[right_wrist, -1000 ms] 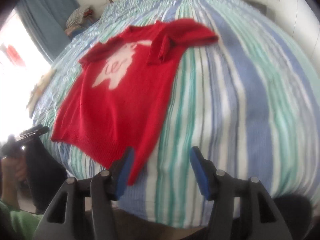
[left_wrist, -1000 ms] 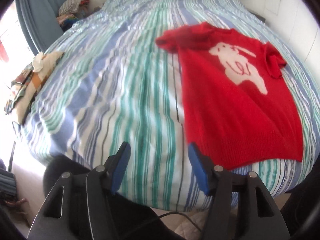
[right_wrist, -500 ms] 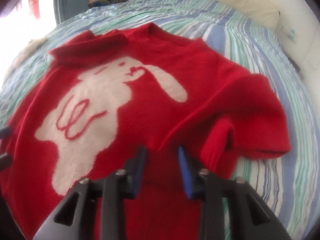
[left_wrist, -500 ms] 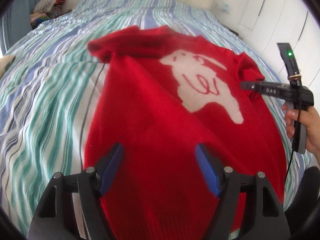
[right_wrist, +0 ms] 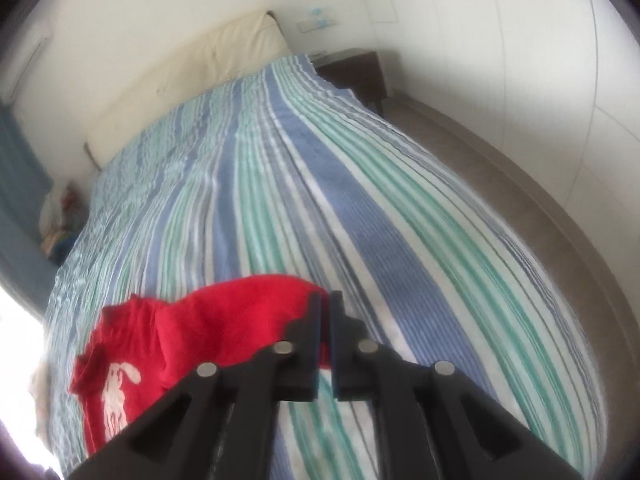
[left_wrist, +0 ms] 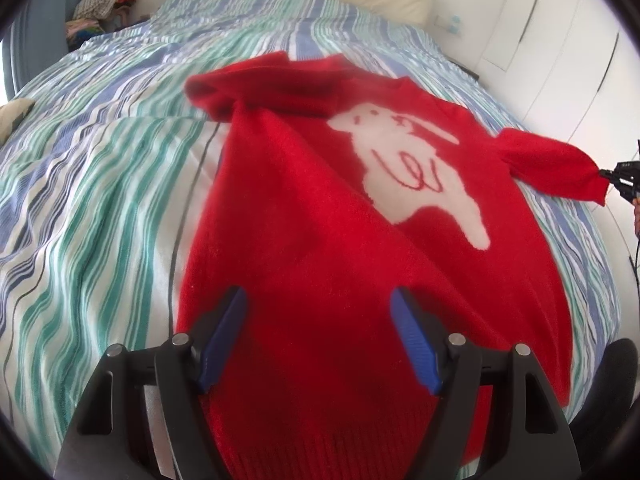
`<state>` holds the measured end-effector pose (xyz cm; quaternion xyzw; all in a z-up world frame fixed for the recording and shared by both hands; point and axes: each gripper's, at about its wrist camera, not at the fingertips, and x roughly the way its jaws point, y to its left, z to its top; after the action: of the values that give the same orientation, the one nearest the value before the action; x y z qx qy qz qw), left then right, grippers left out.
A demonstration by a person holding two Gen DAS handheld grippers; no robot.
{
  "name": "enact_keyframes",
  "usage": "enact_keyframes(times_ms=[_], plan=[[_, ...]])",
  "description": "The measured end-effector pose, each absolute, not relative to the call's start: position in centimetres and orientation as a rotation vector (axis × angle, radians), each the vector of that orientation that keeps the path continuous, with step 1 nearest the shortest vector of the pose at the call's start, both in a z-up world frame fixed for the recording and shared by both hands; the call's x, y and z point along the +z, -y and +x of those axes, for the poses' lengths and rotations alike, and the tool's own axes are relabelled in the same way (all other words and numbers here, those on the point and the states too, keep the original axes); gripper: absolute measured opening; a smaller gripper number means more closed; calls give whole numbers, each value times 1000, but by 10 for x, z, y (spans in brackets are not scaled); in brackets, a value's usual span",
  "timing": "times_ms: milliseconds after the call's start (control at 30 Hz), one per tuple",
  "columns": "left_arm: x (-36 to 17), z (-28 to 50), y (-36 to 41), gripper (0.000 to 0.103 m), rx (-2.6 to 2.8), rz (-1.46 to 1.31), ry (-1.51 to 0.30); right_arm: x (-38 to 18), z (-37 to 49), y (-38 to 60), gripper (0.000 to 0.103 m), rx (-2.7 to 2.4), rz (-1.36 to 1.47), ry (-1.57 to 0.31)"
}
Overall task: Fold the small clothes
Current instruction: 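Grasp the sleeve with the right gripper and pull it outward flat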
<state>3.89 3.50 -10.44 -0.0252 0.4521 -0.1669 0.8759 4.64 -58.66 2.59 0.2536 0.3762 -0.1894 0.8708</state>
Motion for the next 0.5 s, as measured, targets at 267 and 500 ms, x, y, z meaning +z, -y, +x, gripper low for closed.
enact_keyframes(times_ms=[267,500], plan=[[-108,37,-31,77,-338,-10,-935,-44,34,635,3,-525,599,-940],[-109,37,-32,77,-340,-13,-936,-59,-4,644,39,-492,731,-851]])
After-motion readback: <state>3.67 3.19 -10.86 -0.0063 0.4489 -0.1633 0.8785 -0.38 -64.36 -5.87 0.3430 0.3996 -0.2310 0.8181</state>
